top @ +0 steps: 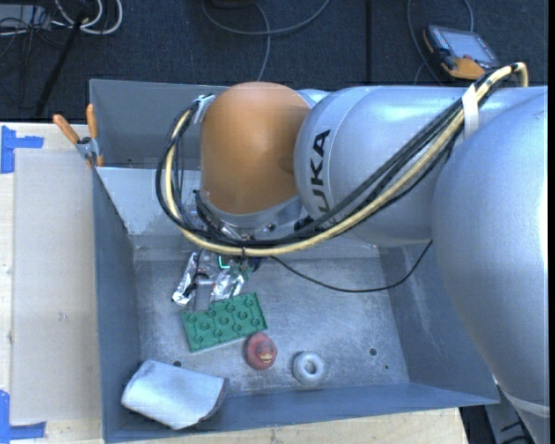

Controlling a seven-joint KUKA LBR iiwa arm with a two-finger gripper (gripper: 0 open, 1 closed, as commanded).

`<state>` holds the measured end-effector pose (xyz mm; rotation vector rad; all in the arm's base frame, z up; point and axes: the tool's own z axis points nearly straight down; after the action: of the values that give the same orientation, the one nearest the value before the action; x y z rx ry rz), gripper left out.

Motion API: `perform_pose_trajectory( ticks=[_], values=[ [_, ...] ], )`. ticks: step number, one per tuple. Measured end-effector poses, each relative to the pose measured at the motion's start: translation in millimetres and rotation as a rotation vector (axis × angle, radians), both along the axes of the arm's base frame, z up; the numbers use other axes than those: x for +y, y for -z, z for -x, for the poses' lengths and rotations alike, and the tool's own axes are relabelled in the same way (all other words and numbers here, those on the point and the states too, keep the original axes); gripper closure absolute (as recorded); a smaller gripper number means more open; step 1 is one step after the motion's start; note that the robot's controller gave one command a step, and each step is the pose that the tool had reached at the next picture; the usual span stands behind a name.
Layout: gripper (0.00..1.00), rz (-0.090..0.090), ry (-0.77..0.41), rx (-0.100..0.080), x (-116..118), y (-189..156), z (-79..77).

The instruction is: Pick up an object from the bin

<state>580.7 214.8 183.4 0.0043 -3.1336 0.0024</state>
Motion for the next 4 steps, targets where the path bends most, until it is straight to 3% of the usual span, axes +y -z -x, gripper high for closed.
perform_pose_trajectory(
  ticks=[1, 2, 3, 4],
  values=[
    [0.00, 0.000, -0.171, 0.002, -37.4, 108.6, 52.8],
    [1.00, -0.002, -0.166, -0.006, -36.9, 104.6, 49.7],
    [1.00, -0.004, -0.162, -0.017, -32.1, -18.8, 35.7],
    [0.00, -0.002, -0.161, -0.009, -33.1, -14.0, 37.4]
  ],
)
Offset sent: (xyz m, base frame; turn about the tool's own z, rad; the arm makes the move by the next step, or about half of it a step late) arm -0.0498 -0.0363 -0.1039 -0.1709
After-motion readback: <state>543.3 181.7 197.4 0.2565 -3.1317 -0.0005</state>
